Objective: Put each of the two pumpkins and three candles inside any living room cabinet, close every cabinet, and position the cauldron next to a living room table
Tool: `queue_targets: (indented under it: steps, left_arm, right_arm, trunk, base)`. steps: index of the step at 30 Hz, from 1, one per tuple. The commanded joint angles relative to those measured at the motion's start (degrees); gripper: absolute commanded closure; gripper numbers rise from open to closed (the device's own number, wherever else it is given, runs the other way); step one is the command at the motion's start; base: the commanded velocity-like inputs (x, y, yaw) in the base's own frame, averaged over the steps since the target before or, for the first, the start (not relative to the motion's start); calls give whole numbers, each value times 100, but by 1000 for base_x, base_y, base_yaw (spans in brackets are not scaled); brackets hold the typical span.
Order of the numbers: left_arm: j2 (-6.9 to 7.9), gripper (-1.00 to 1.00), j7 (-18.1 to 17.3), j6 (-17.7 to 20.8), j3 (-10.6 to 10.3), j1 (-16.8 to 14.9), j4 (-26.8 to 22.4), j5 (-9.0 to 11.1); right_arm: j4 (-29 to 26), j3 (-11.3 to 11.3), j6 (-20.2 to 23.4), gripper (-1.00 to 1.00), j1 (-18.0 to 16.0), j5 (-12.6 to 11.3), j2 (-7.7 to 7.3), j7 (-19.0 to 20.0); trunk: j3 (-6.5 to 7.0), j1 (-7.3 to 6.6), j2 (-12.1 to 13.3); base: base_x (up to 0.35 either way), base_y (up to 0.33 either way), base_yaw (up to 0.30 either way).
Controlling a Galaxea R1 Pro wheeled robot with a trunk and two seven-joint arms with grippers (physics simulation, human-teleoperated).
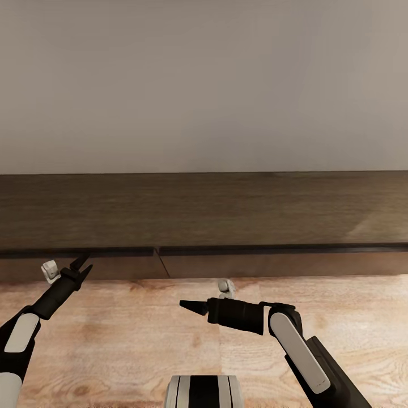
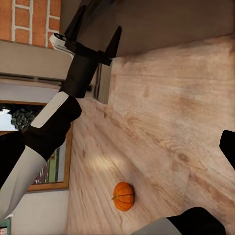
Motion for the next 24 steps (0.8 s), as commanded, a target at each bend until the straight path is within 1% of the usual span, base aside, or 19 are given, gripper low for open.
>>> queue_targets:
  steps: [1, 13, 24]
  left_arm:
    - [0, -100, -7, 44, 6, -3, 2, 32]
    - [0, -100, -7, 44, 7, -3, 2, 23]
    - [0, -100, -3, 44, 10, -3, 2, 23]
  right_arm:
    - [-1, 2, 9, -100, -3, 32, -3, 34]
    - [-1, 2, 9, -100, -3, 32, -3, 34]
    - [-1, 3, 9, -100, -3, 32, -3, 34]
  trunk:
    - [-3, -1, -1]
    - [-3, -1, -1]
    - [-3, -1, -1]
  base:
    - [0, 0, 0]
    - [0, 0, 0]
    - [0, -28, 0]
